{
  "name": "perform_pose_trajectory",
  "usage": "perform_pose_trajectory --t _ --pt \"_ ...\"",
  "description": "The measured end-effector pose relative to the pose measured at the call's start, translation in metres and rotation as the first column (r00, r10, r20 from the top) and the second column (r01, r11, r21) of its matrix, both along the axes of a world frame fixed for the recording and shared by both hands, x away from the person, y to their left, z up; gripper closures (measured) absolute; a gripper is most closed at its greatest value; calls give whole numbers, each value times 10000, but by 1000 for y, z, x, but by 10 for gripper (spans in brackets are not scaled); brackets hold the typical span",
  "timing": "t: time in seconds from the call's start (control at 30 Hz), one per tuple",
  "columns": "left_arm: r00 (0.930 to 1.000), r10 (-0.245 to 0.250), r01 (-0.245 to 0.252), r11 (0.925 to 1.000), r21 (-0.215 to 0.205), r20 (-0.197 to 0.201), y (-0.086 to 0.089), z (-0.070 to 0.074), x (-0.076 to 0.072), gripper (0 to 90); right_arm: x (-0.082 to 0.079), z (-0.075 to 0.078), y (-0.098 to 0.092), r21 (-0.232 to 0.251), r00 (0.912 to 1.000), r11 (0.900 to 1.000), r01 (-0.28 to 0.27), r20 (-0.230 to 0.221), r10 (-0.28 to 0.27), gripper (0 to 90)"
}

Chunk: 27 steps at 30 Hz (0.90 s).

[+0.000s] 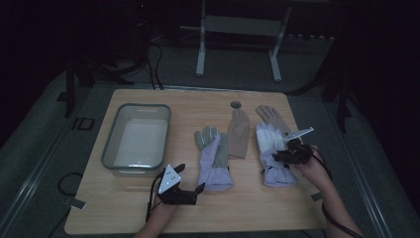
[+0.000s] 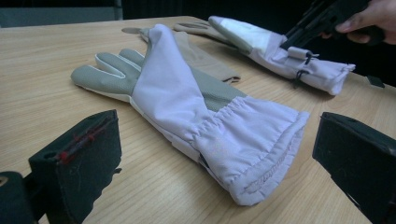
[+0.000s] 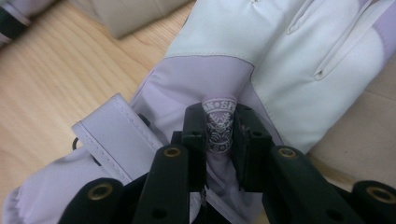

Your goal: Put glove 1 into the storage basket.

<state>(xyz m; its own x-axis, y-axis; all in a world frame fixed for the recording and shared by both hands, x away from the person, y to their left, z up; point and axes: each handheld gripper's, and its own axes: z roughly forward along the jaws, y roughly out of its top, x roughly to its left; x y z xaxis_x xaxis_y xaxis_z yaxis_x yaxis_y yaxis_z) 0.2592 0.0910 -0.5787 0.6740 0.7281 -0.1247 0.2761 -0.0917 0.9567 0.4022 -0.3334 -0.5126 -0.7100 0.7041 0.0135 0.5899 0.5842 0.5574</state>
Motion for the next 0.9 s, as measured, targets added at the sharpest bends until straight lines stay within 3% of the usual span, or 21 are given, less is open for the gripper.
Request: perform_pose_trajectory --t 0.1,0.37,0.63,0.9 --pt "10000 1 -1 10000 -1 -3 0 0 0 14 -9 9 3 186 9999 9998 70 92 -72 775" --pt "10000 4 -4 10000 19 18 0 0 0 14 -29 51 10 992 9947 9926 698 688 -768 780" --pt "10000 -13 13 10000 4 91 0 0 -1 14 -40 94 38 1172 9904 9929 181 1343 -339 785" --pt "9997 -158 156 9998 81 196 -1 0 -2 14 -44 111 79 1451 9876 9887 -386 1561 156 784"
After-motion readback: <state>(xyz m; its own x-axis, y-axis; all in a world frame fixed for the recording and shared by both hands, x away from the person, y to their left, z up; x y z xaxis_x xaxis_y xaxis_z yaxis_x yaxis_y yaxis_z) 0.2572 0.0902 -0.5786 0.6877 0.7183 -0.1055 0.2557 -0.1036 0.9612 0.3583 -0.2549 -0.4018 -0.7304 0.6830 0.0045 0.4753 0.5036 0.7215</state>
